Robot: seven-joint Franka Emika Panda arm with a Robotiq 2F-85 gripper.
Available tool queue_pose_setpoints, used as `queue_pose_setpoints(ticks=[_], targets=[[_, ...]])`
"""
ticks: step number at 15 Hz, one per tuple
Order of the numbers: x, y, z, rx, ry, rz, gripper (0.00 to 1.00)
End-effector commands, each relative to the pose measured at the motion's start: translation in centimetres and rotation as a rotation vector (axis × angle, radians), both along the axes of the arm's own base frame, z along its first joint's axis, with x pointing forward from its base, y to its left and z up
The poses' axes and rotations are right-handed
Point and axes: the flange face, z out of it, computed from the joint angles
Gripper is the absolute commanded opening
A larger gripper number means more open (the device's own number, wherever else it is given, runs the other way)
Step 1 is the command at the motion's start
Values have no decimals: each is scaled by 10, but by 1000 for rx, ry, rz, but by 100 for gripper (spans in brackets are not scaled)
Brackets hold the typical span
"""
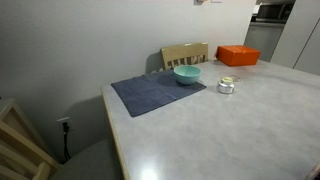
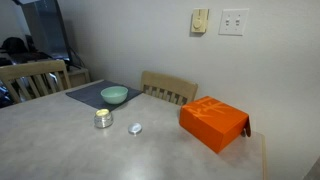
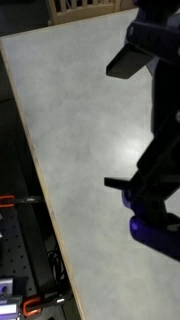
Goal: Put the silver lid on top of the silver can
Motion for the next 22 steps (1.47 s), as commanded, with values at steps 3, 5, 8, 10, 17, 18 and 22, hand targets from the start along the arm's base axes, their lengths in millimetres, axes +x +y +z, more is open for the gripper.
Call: queue_pose_setpoints(ticks=[3,5,8,10,17,18,22], targets=[[0,0,0,0,1,0,100],[1,-2,0,7,-10,5,100],[16,-18,2,-10,-116,43,100],[29,-29,2,-10,-183,57,100],[75,-54,-11,-21,-327,157,100],[81,-56,-13,-15,-331,172,100],[75,-54,-13,-17,-318,157,100]])
